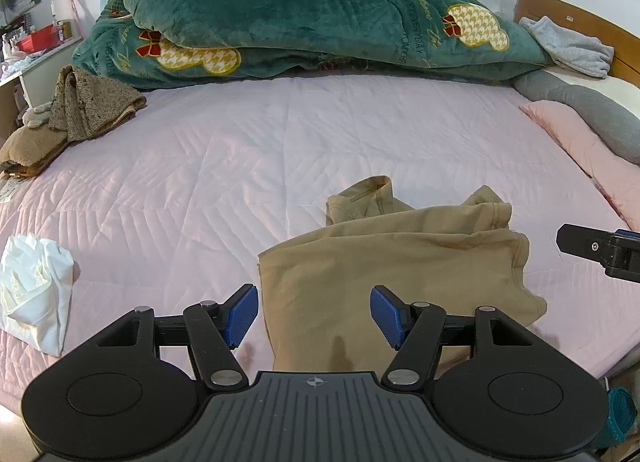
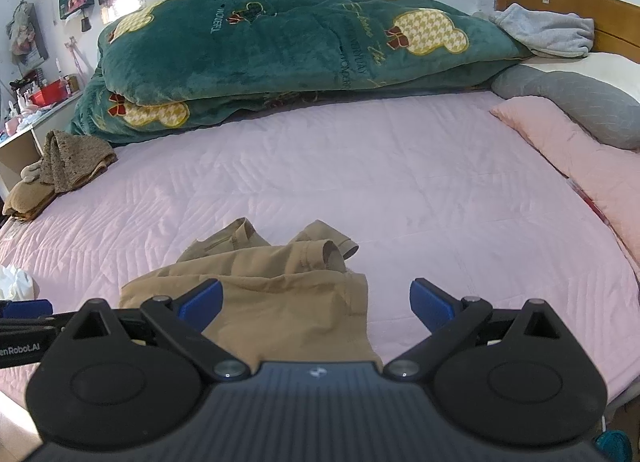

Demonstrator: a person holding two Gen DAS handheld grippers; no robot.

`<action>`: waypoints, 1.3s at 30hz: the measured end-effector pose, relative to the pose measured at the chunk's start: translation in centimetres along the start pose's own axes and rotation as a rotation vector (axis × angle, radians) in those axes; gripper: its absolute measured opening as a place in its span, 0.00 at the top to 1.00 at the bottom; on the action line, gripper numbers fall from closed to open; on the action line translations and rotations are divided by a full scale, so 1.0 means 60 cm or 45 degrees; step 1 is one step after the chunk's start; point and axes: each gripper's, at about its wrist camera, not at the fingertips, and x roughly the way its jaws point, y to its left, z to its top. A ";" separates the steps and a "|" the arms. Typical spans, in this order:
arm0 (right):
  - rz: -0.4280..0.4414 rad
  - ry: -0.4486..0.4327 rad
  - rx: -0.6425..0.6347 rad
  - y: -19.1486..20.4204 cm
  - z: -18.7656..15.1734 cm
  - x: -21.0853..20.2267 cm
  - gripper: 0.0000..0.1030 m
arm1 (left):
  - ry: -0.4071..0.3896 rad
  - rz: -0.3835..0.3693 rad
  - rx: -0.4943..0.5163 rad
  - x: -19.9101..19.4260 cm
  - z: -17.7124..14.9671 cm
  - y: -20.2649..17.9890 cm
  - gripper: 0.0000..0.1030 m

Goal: Fold clothes

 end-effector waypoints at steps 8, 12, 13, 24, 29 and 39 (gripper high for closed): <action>-0.001 -0.001 0.002 -0.004 0.002 -0.001 0.02 | -0.001 0.001 0.006 0.000 0.001 -0.001 0.37; 0.000 -0.002 0.003 -0.006 0.002 -0.002 0.02 | -0.001 0.000 0.011 -0.001 0.001 -0.004 0.37; -0.001 -0.001 0.003 -0.007 0.002 -0.001 0.02 | -0.001 0.000 0.012 -0.001 0.001 -0.005 0.37; -0.001 0.000 0.000 -0.007 0.001 -0.001 0.02 | -0.001 -0.002 0.011 -0.002 0.001 -0.005 0.37; 0.002 0.001 -0.002 -0.005 0.001 -0.001 0.02 | 0.000 -0.002 0.009 -0.002 0.002 -0.004 0.37; 0.000 0.005 -0.004 -0.003 0.000 -0.001 0.02 | -0.001 -0.004 0.003 -0.002 0.000 -0.002 0.37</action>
